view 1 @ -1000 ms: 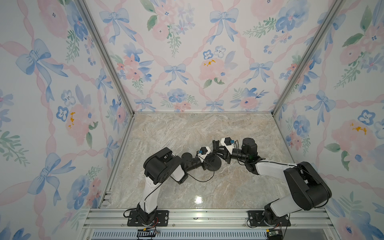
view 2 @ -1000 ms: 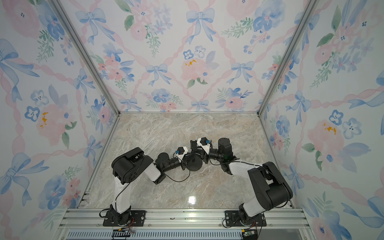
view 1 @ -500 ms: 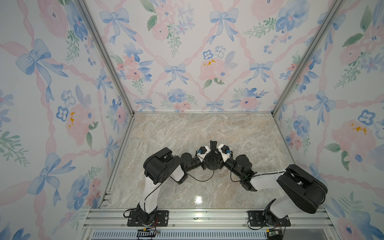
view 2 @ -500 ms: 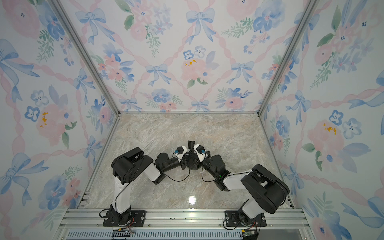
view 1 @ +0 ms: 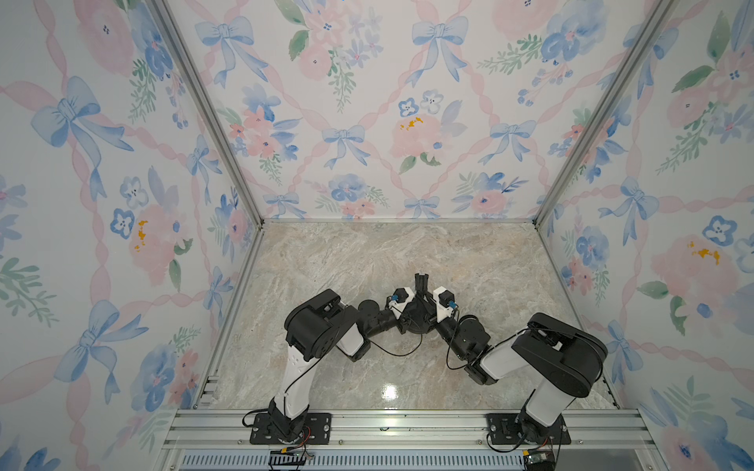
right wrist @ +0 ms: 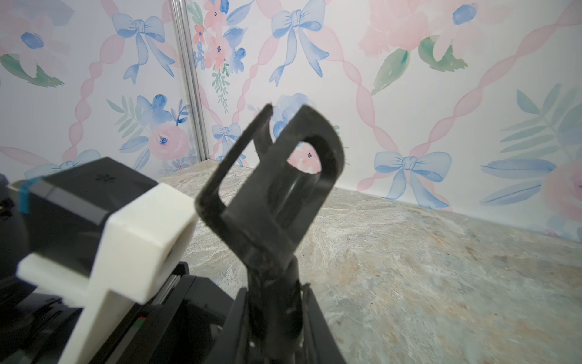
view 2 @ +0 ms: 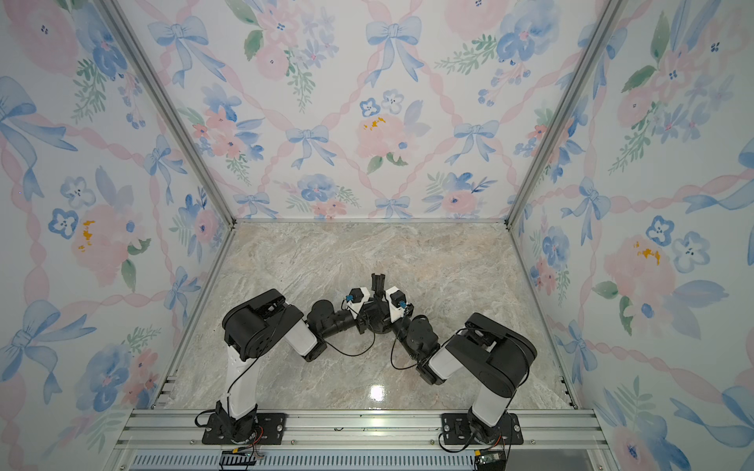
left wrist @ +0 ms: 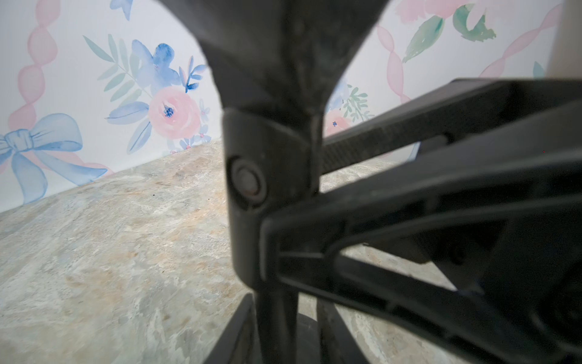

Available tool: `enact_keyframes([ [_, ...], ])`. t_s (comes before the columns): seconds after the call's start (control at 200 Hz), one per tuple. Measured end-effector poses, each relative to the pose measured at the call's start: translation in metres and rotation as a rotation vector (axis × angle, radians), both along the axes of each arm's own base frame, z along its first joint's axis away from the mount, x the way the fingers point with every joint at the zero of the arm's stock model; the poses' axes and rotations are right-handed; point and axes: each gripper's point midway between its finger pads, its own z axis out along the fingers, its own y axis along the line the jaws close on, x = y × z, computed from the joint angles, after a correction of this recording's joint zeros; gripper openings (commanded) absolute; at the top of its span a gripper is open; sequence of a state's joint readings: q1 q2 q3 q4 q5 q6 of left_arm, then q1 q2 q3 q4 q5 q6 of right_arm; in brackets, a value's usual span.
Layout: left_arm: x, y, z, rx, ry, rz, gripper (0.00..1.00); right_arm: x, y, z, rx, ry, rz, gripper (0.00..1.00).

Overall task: Assemble a microphone stand
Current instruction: Screw the microphone stand pole into the microphone stand base.

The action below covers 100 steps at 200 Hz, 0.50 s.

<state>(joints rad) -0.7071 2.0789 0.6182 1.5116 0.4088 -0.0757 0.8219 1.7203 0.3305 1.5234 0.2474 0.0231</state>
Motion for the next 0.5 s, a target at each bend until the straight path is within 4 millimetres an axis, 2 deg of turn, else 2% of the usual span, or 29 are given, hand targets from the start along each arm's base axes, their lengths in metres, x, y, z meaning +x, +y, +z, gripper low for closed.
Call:
enact_keyframes([
  [0.07, -0.0004, -0.0011, 0.0004, -0.003, 0.005, -0.004, 0.52, -0.0005, -0.0005, 0.0001, 0.004, 0.002, 0.000, 0.00],
  [0.185, -0.0001, -0.0043, 0.0034, -0.011, 0.004, -0.009, 0.51, -0.0005, -0.0005, 0.0003, 0.011, 0.006, 0.001, 0.00],
  [0.34, 0.0021, -0.0080, 0.0070, -0.025, 0.011, -0.003, 0.21, -0.0006, -0.0004, -0.0001, 0.022, 0.013, 0.011, 0.00],
  [0.405, 0.0051, -0.0071, 0.0069, -0.027, 0.011, 0.007, 0.14, -0.0010, -0.0010, -0.0004, 0.025, 0.014, 0.028, 0.02],
  [0.5, 0.0048, -0.0076, 0.0066, -0.023, 0.003, 0.005, 0.08, 0.0013, -0.0058, -0.0002, 0.026, 0.015, 0.073, 0.13],
])
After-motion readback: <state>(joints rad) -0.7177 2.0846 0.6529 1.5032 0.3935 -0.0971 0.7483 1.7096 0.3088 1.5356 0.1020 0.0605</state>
